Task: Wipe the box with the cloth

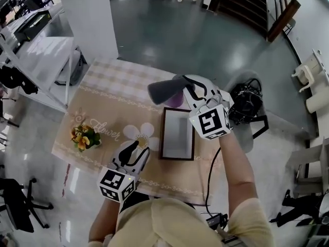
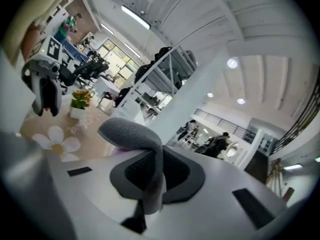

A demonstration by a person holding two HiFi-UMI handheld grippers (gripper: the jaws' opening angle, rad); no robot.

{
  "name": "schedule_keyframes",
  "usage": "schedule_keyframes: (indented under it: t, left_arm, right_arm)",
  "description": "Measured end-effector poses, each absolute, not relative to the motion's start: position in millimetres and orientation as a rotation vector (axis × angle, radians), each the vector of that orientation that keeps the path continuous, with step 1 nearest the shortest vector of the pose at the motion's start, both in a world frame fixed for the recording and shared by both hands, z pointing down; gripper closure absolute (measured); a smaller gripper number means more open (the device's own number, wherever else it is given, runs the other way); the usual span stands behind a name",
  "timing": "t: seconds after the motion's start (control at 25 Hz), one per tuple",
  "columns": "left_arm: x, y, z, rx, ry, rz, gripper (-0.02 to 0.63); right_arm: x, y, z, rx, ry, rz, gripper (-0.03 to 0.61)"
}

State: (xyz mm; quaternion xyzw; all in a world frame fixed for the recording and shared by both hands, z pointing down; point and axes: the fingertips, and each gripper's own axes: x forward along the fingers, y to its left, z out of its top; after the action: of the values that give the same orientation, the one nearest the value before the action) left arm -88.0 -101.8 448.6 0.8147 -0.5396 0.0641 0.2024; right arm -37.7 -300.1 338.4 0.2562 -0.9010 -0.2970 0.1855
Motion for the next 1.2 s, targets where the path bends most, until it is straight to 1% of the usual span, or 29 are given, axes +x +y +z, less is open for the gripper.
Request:
schedule_keyframes:
  t: [0.12,0.24,0.52,0.72,1.2]
  left_arm:
    - [-104,-100,453,2.255,-1.512,0.181,0.446]
    - [-106,-98,456,2.242,-1.512,0.189,0.446]
    - [-102,-96,462,2.232,-1.509,0.202,0.446]
    - [-97,-95,466,2.231,-1.496,0.217,0.454]
    - [-82,-101,465,2.271,-1.438,0.225,0.453]
  right_arm:
    - [-67,-294,382,0.4,-2.534,-0.638,0.54]
    - [-76,-287,420,0.179,-2.476,-0.485,0.541]
    - [-83,-278,462,-0.122,-2.447,-0.063,0.541]
    - [-81,-279,489,-0.183,-2.305,0.022,0.541]
    - [-60,-278,488,-0.246,-2.204,0.166,0.541]
